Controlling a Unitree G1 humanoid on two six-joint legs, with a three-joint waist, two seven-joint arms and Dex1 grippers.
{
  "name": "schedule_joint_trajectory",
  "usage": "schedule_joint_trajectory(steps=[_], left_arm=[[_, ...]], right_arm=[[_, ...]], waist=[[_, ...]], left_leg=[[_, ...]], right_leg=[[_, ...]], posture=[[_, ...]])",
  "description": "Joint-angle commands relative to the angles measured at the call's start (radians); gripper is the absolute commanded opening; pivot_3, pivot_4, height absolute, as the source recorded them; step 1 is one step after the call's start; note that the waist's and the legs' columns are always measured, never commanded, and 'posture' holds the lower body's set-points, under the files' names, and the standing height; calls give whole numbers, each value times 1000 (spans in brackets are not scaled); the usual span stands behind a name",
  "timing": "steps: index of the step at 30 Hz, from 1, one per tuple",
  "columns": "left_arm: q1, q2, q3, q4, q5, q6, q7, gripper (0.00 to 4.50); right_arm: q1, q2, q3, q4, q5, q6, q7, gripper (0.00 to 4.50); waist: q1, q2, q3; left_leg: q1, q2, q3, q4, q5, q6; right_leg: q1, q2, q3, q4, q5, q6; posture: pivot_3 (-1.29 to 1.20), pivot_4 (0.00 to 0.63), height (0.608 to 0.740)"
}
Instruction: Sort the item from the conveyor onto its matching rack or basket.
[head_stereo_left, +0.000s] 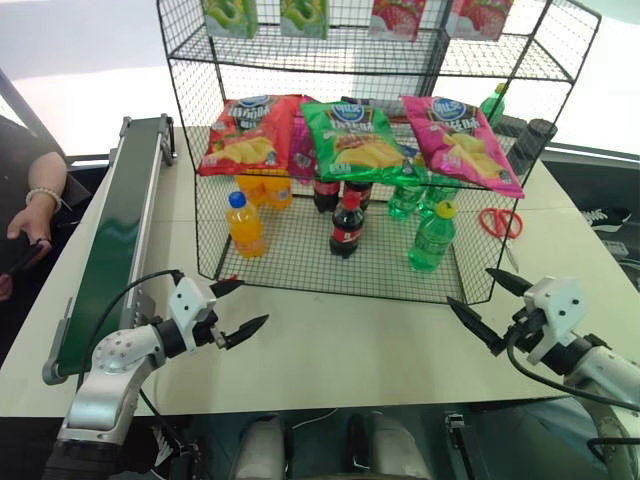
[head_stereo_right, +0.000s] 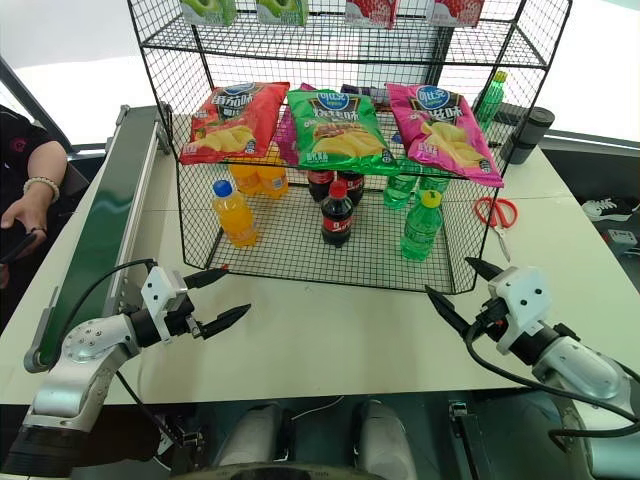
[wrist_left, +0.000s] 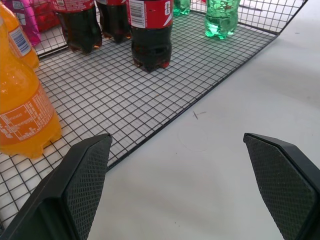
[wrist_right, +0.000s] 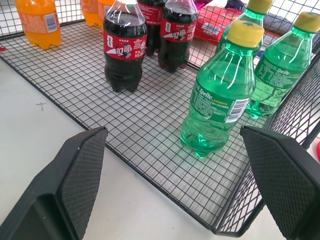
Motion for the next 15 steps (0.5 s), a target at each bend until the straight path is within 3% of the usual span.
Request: schedule_joint_trajectory(steps=[1, 15], left_arm=[[-7, 6, 11, -26, -2, -13, 2, 4500], [2, 7, 13, -38, -3, -9, 10, 4500]], right_arm=[[-6, 8, -2, -13, 0, -21, -1, 4428], [-20, -2, 5, -37, 9, 7, -12, 4428]], waist=[[0, 0, 0], [0, 0, 0]], left_leg=[[0, 0, 0, 0, 0, 0], [0, 0, 0, 0, 0, 0]], right_leg=[[0, 0, 0, 0, 0, 0], [0, 0, 0, 0, 0, 0]], posture=[[0, 150, 735], [0, 150, 735]])
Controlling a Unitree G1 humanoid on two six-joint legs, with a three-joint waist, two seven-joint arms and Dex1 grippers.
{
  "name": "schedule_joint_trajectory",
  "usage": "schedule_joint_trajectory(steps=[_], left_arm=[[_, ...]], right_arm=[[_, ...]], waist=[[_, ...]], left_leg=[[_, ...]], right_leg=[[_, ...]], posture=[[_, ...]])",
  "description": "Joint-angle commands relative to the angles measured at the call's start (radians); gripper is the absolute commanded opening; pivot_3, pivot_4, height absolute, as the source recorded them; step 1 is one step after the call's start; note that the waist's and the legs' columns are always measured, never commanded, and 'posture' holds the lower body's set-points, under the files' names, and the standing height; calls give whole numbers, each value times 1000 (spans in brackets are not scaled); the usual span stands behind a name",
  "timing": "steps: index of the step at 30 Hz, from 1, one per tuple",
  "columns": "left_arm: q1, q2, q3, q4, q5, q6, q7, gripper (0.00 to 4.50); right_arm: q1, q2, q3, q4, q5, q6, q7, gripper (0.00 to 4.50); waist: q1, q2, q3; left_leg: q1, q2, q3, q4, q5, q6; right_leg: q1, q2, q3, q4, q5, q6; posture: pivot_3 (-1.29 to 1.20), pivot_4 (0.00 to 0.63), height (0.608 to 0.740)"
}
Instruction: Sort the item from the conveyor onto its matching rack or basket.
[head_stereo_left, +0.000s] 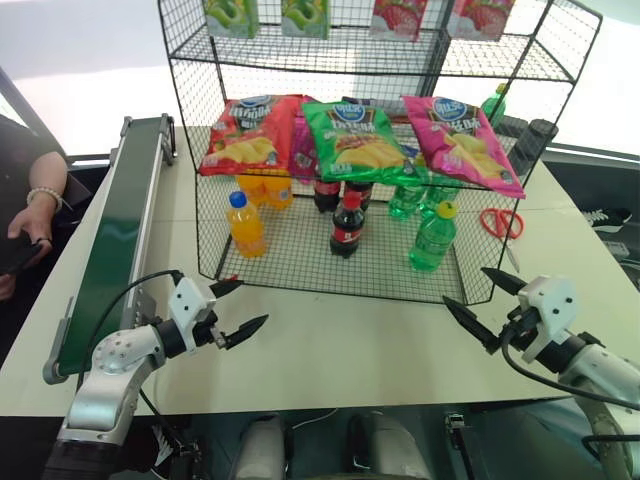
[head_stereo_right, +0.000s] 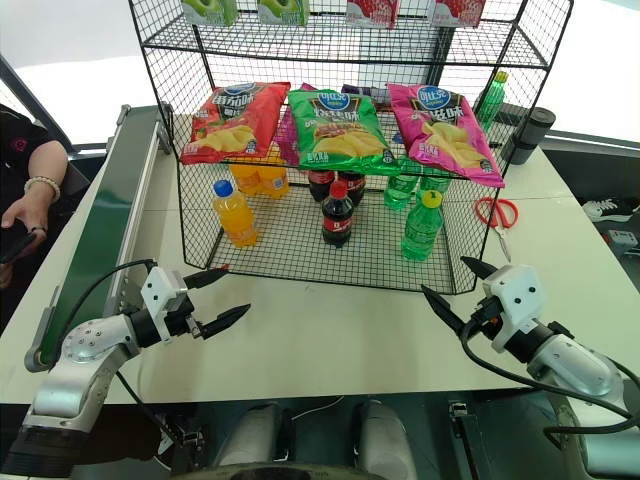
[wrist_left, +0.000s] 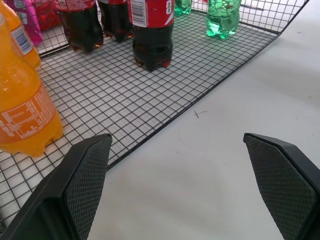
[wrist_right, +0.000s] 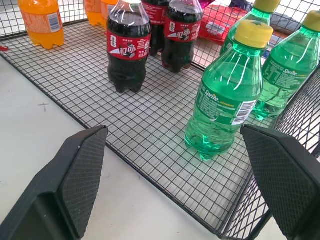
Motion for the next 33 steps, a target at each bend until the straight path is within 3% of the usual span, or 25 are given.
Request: schedule_joint_trajectory(steps=[1, 33], left_arm=[[0, 7, 12, -39, -3, -8, 5, 4500], [-22, -2, -2, -14, 4, -24, 5, 4500]], right_arm=[[-4, -3, -16, -36, 10, -7, 0, 4428], [-14, -6, 3, -30, -12, -10, 8, 4428]], waist=[[0, 0, 0], [0, 0, 0]], left_leg=[[0, 0, 0, 0, 0, 0], [0, 0, 0, 0, 0, 0]], right_leg=[[0, 0, 0, 0, 0, 0], [0, 0, 0, 0, 0, 0]], posture=[[0, 150, 735], [0, 150, 735]])
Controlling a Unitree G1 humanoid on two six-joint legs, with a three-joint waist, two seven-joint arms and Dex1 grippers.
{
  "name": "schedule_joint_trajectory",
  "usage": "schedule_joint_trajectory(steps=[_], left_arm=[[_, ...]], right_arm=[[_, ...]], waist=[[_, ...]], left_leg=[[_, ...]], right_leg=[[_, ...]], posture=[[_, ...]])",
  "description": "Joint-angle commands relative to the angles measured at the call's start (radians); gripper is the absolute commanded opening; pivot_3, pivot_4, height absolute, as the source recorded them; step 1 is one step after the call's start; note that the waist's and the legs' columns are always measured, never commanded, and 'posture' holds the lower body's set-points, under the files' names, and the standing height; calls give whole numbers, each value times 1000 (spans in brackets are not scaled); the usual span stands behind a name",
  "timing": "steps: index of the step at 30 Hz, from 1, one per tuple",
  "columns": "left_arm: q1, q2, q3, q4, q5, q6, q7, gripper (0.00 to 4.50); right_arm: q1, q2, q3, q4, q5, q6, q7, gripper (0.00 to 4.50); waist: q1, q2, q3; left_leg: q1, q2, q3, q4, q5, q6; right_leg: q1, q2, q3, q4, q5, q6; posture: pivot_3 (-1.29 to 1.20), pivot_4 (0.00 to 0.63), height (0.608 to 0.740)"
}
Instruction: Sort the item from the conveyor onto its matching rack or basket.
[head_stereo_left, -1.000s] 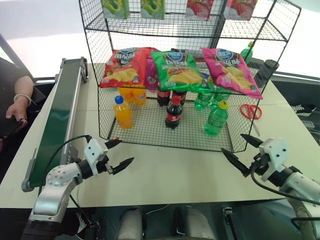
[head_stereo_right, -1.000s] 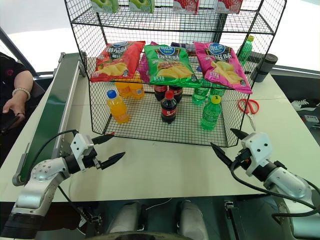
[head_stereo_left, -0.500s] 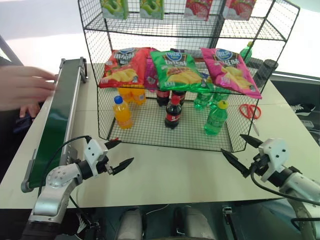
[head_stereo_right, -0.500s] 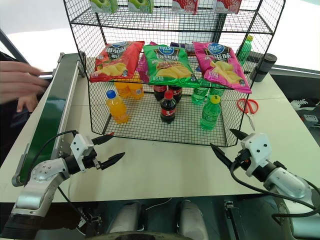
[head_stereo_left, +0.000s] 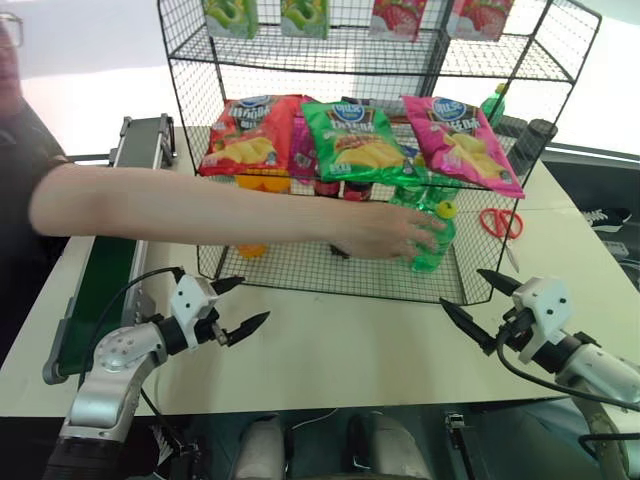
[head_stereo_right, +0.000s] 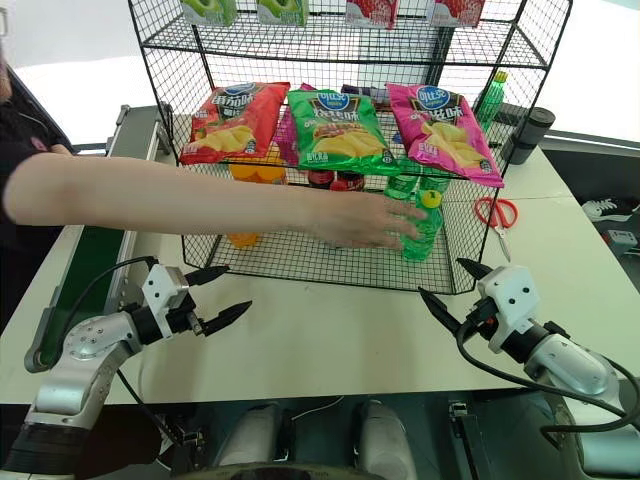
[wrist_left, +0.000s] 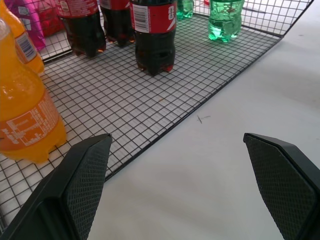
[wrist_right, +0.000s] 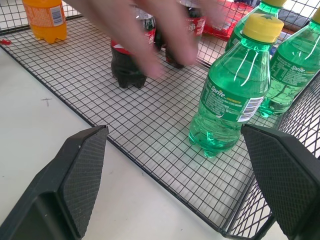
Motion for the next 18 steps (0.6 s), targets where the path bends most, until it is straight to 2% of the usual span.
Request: schedule_joint_trajectory(steps=[1, 18], left_arm=[[-8, 0, 4, -12, 2, -22, -4, 4500], [-9, -11, -1, -11, 3, -25, -1, 4500]], right_arm=[[-10, -5, -12, -32, 9, -9, 1, 4428], [-24, -8, -5, -26, 5, -7, 8, 4428]], waist=[[0, 0, 0], [0, 0, 0]], left_leg=[[0, 0, 0, 0, 0, 0], [0, 0, 0, 0, 0, 0]], right_leg=[[0, 0, 0, 0, 0, 0], [0, 0, 0, 0, 0, 0]], posture=[[0, 150, 735], [0, 150, 735]])
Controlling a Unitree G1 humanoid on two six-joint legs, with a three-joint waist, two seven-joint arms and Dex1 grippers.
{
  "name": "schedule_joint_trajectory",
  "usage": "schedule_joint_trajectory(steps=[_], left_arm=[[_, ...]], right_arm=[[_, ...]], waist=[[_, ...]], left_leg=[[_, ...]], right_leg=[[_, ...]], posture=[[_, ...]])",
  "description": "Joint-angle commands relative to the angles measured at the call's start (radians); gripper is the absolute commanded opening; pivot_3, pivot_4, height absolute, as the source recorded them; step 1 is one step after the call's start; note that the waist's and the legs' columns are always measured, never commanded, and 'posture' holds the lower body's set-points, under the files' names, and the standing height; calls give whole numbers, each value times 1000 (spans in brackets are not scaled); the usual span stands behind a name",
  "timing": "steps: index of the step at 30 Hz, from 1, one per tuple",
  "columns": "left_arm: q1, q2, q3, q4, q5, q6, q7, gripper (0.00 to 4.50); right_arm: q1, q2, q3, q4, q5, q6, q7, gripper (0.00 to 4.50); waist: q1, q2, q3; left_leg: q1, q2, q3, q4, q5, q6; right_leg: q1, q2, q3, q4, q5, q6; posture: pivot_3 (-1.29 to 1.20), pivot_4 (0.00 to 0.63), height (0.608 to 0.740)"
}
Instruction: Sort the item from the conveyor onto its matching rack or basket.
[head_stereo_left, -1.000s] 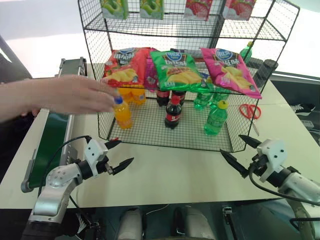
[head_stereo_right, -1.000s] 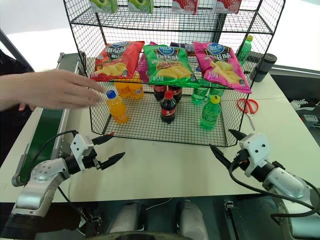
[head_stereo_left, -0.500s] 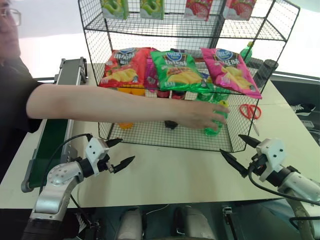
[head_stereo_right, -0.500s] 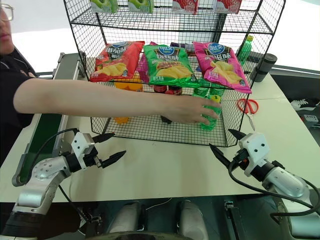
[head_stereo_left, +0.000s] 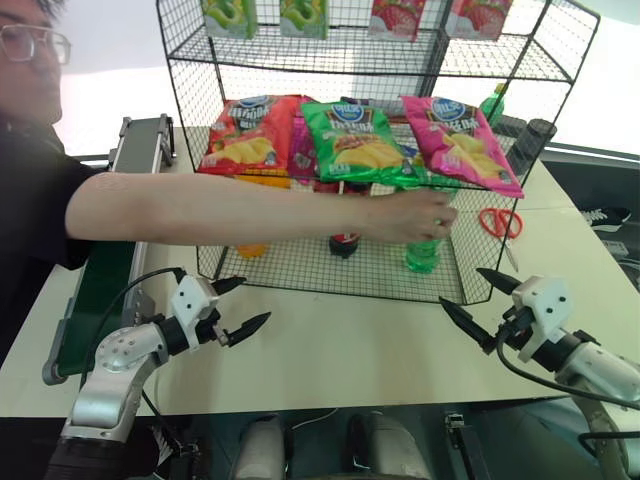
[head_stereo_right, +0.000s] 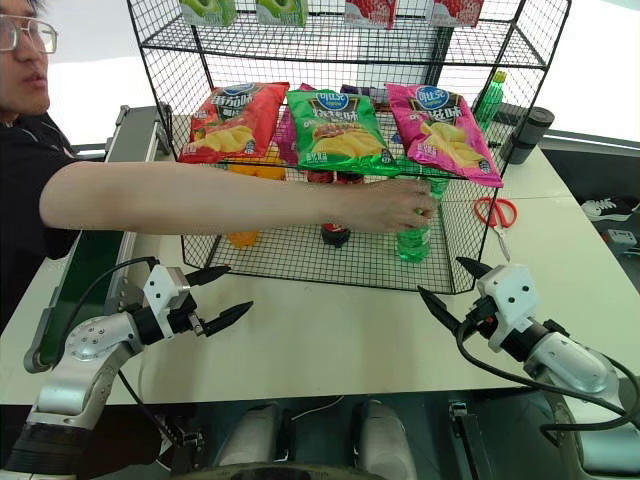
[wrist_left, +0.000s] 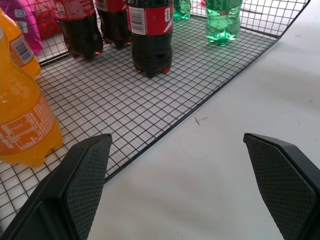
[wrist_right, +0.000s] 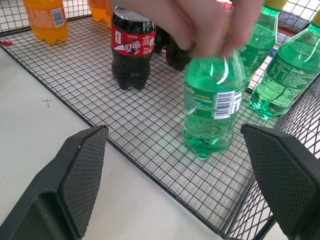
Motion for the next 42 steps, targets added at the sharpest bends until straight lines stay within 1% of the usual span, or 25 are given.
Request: schedule_joint_trajectory(steps=[1, 13, 22, 26, 33, 36, 39, 42], left_arm=[[-10, -6, 3, -15, -6, -11, 2, 4500], [-3, -8, 11, -27, -13, 1, 9, 4500], [19, -8, 43, -53, -40, 26, 31, 4500], [29, -25, 110, -84, -98, 86, 94, 4500], [46, -45, 236, -100, -167, 166, 201, 4500], [42, -58, 321, -69, -198, 197, 270, 4500], [38, -59, 371, -44, -209, 213, 305, 4500], [8, -64, 452, 8, -242, 252, 381, 4500]], right_arm=[[-12, -8, -7, -23, 5, -10, 4, 4428], [-15, -4, -5, -17, 2, -14, 6, 4428], [-20, -3, 3, -25, 4, -7, 5, 4428], [-37, -2, 23, -34, 5, 3, 1, 4428], [-88, 23, 104, -49, -1, 18, -21, 4428], [-123, 36, 156, -66, 3, 31, -24, 4428], [-150, 50, 198, -82, 5, 45, -29, 4428], [-191, 81, 275, -108, 8, 69, -36, 4428]], waist=[[0, 0, 0], [0, 0, 0], [0, 0, 0], [-1, 0, 0], [-1, 0, 0], [-1, -1, 0], [-1, -1, -1], [-1, -2, -1]], left_leg=[[0, 0, 0, 0, 0, 0], [0, 0, 0, 0, 0, 0], [0, 0, 0, 0, 0, 0], [0, 0, 0, 0, 0, 0], [0, 0, 0, 0, 0, 0], [0, 0, 0, 1, 0, 0], [0, 1, 0, 1, 0, 0], [0, 1, 0, 1, 0, 0]], right_leg=[[0, 0, 0, 0, 0, 0], [0, 0, 0, 0, 0, 0], [0, 0, 0, 0, 0, 0], [0, 0, 0, 0, 0, 0], [0, 0, 0, 1, 0, 0], [0, 0, 0, 1, 0, 0], [0, 0, 0, 1, 0, 0], [0, 0, 0, 1, 0, 0]], posture=[[0, 150, 735], [0, 150, 735], [0, 150, 735], [0, 150, 735], [0, 150, 735], [0, 150, 735], [0, 150, 735], [0, 150, 735]])
